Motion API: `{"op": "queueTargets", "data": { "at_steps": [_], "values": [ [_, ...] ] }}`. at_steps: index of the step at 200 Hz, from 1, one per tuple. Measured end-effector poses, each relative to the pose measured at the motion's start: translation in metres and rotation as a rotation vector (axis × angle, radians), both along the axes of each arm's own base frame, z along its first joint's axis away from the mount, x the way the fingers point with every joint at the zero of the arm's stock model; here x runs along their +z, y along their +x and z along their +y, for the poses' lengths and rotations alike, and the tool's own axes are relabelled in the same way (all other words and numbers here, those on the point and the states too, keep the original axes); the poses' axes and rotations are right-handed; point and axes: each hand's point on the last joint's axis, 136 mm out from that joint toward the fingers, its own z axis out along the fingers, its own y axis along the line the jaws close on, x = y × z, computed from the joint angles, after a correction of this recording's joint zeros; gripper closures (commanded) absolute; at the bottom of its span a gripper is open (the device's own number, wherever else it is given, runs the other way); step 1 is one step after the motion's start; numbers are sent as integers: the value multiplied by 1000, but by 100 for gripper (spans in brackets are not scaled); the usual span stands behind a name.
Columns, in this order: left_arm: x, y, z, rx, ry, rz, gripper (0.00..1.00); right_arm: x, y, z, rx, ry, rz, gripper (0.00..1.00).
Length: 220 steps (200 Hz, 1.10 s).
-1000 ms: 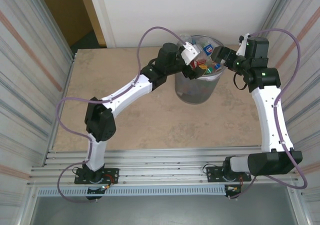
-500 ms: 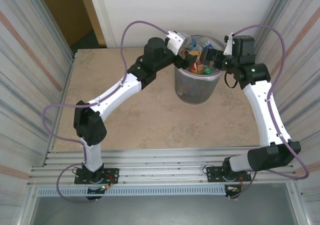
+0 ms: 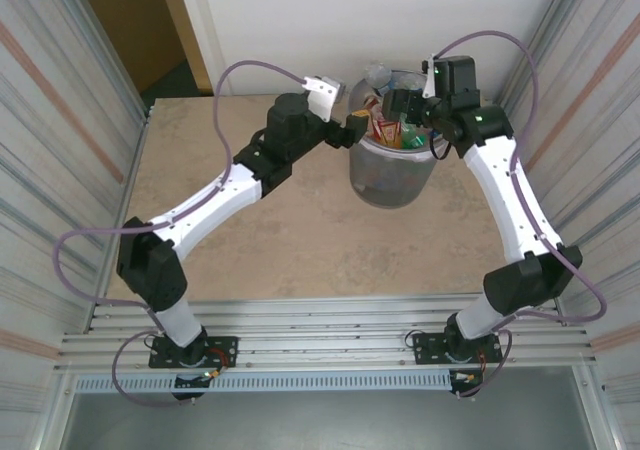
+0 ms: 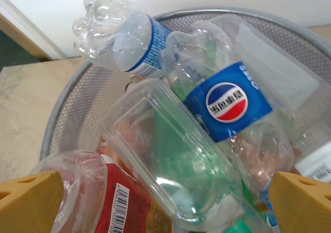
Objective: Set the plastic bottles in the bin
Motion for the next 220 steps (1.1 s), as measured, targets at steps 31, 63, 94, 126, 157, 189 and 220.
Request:
{"op": "queueTargets", "data": {
  "at_steps": [31,63,94,126,157,189,220],
  "values": [
    [-4,-4,24,65,-26,27,8,-1,17,12,10,-61,-11,1],
    [-11,1,39,113,-48,60,8,-3,28,29,47,-113,-12,1],
    [-12,3,41,126,-69,78,8,9,32,41,72,-124,-35,1],
    [-17,3,35,105,-82,104,8,35,30,38,59,-120,-83,7],
    [-21,1,26,81,-79,126,8,46,20,33,54,-119,-93,6],
    [-25,-4,29,90,-112,162,1,45,-8,27,47,-118,-65,3],
    [-47,-15,62,156,-143,239,1,36,-37,26,31,-118,-22,1]
  ]
}}
